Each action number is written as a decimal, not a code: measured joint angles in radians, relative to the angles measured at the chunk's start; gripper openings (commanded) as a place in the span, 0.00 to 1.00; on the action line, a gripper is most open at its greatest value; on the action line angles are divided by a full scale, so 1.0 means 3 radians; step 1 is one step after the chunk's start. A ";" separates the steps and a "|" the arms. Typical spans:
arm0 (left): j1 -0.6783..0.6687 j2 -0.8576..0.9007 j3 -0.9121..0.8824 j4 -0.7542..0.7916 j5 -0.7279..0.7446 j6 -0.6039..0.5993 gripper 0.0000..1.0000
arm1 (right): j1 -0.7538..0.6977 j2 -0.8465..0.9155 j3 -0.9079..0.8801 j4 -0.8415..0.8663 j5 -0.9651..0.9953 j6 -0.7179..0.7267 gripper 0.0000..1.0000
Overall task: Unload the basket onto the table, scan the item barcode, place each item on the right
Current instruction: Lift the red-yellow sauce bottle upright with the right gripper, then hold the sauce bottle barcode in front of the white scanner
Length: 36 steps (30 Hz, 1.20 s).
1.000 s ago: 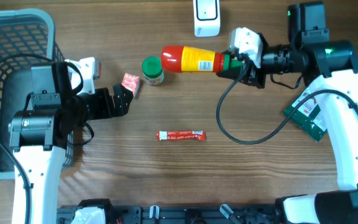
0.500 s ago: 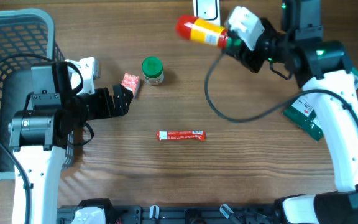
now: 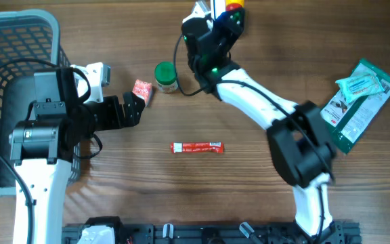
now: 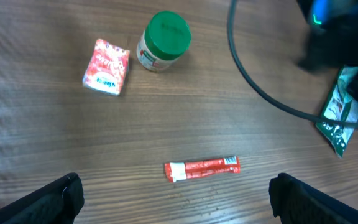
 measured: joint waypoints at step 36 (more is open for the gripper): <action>0.0000 -0.0001 0.0000 0.0003 0.0000 0.0000 1.00 | -0.0011 0.0657 0.0031 0.0201 0.0075 -0.0882 0.04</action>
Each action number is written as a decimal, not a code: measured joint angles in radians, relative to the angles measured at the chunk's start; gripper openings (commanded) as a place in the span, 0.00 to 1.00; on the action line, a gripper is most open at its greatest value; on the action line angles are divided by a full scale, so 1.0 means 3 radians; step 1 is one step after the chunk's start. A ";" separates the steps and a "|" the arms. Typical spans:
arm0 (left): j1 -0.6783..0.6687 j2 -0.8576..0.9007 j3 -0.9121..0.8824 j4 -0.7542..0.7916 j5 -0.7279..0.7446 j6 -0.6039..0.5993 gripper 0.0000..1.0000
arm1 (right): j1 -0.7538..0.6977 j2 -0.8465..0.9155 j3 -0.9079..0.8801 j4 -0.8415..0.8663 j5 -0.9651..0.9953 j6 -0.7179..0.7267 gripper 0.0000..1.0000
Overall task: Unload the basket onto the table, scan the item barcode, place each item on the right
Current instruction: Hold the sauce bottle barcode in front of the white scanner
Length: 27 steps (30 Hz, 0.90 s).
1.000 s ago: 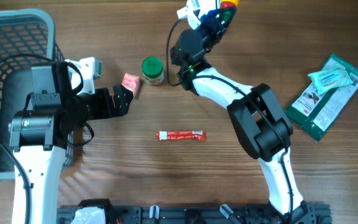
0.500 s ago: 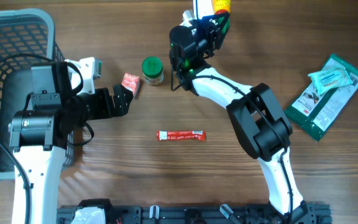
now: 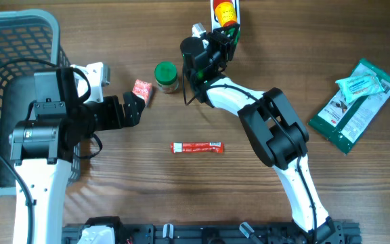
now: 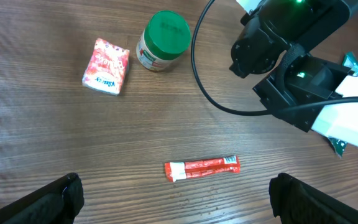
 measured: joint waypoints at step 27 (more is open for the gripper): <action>0.0000 0.0000 0.0000 0.0000 0.0000 0.0000 1.00 | -0.0184 0.0001 0.0000 0.0230 0.0080 0.0456 0.04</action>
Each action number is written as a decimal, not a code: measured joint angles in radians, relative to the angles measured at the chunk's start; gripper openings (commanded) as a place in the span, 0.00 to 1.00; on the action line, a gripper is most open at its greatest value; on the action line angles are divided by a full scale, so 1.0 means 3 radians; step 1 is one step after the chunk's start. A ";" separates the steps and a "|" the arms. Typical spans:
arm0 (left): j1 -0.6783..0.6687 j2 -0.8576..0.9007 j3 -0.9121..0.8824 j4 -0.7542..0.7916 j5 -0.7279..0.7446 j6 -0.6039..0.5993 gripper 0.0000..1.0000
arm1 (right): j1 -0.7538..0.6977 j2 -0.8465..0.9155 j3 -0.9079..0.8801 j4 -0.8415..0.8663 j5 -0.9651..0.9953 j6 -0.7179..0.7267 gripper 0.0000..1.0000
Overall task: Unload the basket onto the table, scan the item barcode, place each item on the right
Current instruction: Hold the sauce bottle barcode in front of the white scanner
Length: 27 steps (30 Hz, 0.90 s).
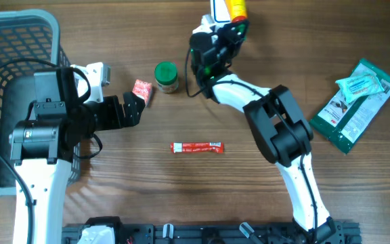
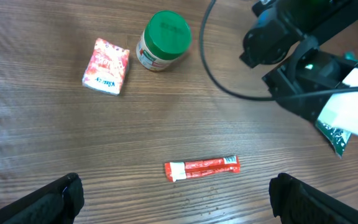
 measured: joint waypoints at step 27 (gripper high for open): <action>0.0000 0.0000 0.0000 0.0000 0.0000 0.0000 1.00 | 0.0036 0.0603 0.0900 -0.0075 0.0172 0.0197 0.04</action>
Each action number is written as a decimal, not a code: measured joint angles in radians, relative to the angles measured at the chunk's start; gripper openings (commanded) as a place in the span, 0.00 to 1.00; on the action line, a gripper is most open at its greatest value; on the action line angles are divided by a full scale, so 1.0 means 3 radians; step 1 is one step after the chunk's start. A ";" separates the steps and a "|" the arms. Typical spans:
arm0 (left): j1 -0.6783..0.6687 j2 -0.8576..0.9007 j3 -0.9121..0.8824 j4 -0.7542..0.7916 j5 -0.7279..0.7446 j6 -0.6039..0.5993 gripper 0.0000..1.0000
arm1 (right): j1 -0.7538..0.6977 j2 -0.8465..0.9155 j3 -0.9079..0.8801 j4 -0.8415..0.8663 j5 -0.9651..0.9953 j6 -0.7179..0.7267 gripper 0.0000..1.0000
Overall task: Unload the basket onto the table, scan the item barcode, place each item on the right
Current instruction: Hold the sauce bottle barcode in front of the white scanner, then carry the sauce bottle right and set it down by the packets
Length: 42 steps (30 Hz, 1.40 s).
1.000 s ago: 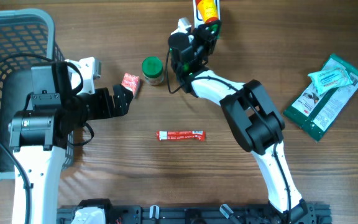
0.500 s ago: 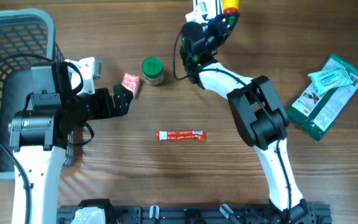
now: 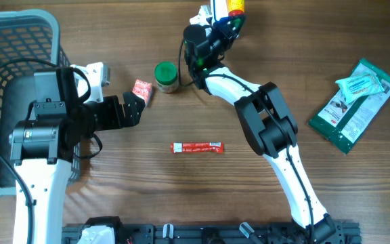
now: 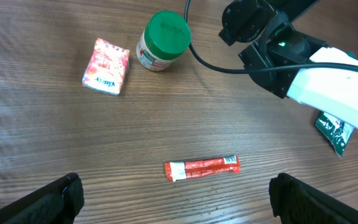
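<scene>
A red sachet (image 3: pixel 196 147) lies flat mid-table and also shows as the red sachet (image 4: pixel 201 168) in the left wrist view. My left gripper (image 3: pixel 137 107) is open and empty, its fingertips (image 4: pixel 64 198) wide apart on the near side of the sachet. A pink-red packet (image 3: pixel 141 89) and a green-lidded jar (image 3: pixel 166 76) sit just beyond it. My right gripper (image 3: pixel 226 15) is at the far table edge with an orange-and-yellow object (image 3: pixel 235 5) at its tip, cut off by the frame. Its fingers are hidden by the wrist.
A grey mesh basket (image 3: pixel 5 41) stands at the left behind my left arm. Two green wipe packs (image 3: pixel 354 102) lie at the right. The right arm (image 3: pixel 263 122) stretches from the front edge to the far edge, its cable (image 4: pixel 213 59) trailing near the jar.
The right arm's elbow has shifted a little left and its wrist has turned slightly, with the orange-and-yellow object still at the top edge. The left arm and the table items have not moved.
First the right arm reached to the far edge with its elbow well out to the right. Then the elbow was nearer the middle and the orange-and-yellow object sat lower and further left. It then stood back at the top edge, as now. The left gripper stayed open throughout.
</scene>
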 measured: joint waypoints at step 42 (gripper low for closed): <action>0.0000 0.0001 0.0001 0.0001 -0.0001 0.0000 1.00 | -0.0632 -0.2299 -0.1401 -0.3410 -0.0861 0.2234 0.04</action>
